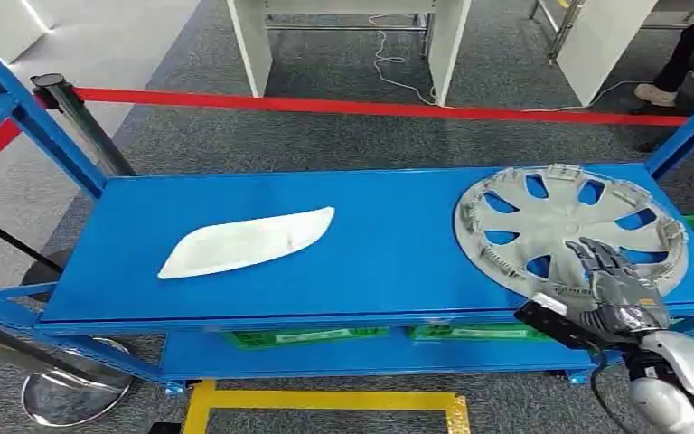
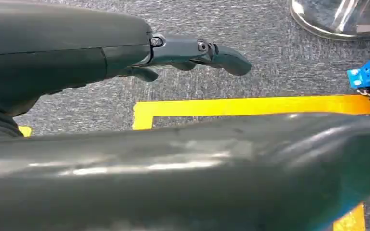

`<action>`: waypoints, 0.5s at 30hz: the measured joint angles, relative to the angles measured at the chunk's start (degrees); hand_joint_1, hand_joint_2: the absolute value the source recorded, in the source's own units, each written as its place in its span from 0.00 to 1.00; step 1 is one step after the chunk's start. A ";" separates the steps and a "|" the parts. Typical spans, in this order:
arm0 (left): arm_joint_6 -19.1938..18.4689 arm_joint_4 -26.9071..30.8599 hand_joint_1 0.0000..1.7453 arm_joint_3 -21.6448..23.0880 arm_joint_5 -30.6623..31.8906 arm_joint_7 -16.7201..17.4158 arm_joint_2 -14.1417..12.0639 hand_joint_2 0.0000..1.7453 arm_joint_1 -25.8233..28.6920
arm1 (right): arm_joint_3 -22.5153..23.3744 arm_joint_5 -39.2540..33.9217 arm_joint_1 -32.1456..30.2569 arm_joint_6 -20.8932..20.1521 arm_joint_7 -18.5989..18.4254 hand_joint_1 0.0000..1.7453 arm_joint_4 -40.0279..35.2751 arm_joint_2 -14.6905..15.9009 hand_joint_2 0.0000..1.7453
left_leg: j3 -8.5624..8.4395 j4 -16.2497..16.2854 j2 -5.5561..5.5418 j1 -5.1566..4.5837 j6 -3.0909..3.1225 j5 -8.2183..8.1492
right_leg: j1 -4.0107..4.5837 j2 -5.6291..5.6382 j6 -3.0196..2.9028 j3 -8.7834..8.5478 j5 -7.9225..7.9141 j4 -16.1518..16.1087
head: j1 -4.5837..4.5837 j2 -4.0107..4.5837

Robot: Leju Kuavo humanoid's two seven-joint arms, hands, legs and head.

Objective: Take the parts from the cabinet and place them on the table.

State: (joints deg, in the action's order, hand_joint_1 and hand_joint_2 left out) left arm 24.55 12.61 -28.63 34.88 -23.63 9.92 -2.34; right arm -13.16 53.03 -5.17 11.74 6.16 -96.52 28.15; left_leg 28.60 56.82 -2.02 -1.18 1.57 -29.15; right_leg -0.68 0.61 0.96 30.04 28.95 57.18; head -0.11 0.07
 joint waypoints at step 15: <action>-0.04 0.00 0.00 -0.09 1.14 0.48 0.00 0.00 -0.08 | -4.94 -9.36 3.34 -11.92 1.01 0.00 -0.15 0.92 1.00 | -0.01 0.00 0.00 0.00 0.03 0.03 | 0.00 0.00 0.00 0.00 0.00 0.00 | -0.04 0.00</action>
State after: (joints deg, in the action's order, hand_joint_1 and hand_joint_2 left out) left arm 24.50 12.61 -28.72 36.02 -23.15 9.92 -2.43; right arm -18.10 43.67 -1.83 -0.18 7.17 -96.67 29.07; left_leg 28.59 56.83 -2.02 -1.18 1.61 -29.12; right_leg -0.68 0.61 0.96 30.04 28.95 57.18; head -0.15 0.07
